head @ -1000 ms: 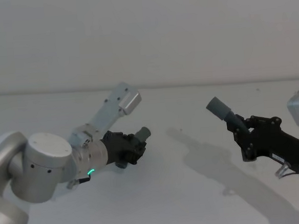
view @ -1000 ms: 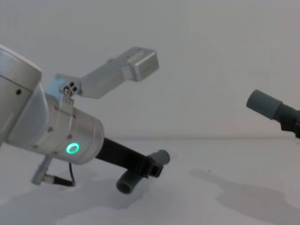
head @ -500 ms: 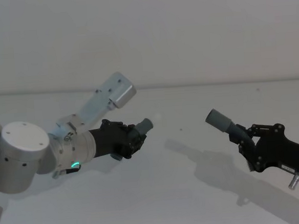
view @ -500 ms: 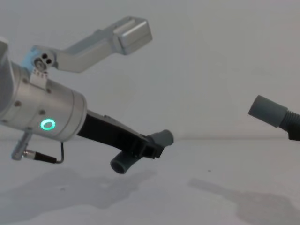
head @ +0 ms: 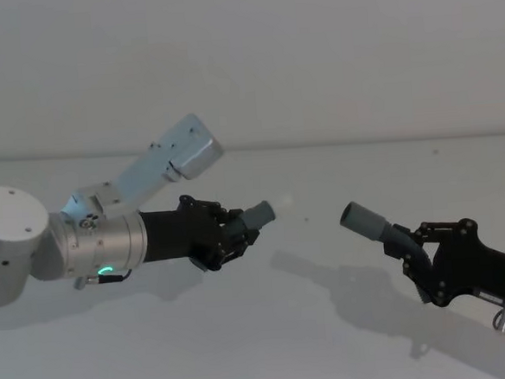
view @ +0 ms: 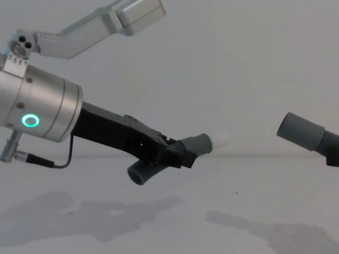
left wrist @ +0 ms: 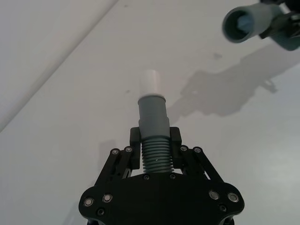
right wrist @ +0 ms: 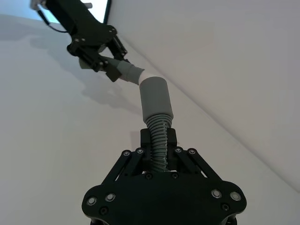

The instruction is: Use both hands to pick up one end of the pipe from the table, align the ends, and insert them.

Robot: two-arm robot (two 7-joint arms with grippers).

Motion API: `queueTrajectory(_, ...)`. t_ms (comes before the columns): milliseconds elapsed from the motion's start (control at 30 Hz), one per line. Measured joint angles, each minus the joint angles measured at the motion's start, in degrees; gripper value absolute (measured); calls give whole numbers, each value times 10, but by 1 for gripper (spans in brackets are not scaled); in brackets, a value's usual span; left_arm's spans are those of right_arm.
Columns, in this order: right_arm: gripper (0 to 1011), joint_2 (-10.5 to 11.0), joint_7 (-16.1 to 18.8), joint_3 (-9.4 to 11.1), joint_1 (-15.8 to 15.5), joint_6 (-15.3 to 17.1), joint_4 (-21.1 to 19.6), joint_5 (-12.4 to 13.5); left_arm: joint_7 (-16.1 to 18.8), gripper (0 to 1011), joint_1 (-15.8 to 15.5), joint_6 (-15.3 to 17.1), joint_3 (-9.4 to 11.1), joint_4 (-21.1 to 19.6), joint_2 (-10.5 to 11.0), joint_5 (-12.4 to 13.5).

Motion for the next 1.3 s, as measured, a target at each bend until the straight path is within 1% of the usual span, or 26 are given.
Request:
queueTrajectory(33,159,1,5,-1,1,-5,2,2,0,345,0,0,0,0,0,0)
queueTrajectory(133,159,4,20,-6,7,-20,11,5,-28,343,-10,-12,6,5,8,-7)
queueTrajectory(300,159,9,40,-14,18,-42,23,6,-58,345,-22,-21,12,10,18,-14)
queueTrajectory(333,159,11,46,-16,21,-51,26,6,-66,343,-26,-22,15,11,21,-16)
queueTrajectory(433,159,13,53,-20,26,-62,32,3,-77,343,-32,-25,18,13,25,-18)
queueTrajectory(567,159,18,65,-26,34,-82,40,-5,-100,343,-43,-28,25,17,33,-22)
queueTrajectory(700,159,20,70,-31,40,-95,45,-13,-114,345,-50,-31,30,20,38,-24)
queueTrajectory(767,159,22,74,-35,46,-107,51,-21,-128,343,-58,-34,34,23,41,-26)
queueTrajectory(867,159,23,75,-38,50,-115,55,-27,-137,343,-64,-37,38,26,43,-28)
queueTrajectory(900,159,23,76,-40,52,-119,58,-30,-145,345,-68,-39,40,28,44,-29)
queueTrajectory(1100,159,24,76,-45,59,-132,65,-45,-172,343,-83,-48,51,37,47,-33)
queueTrajectory(1300,159,23,69,-50,65,-145,72,-59,-191,343,-95,-52,61,44,47,-37)
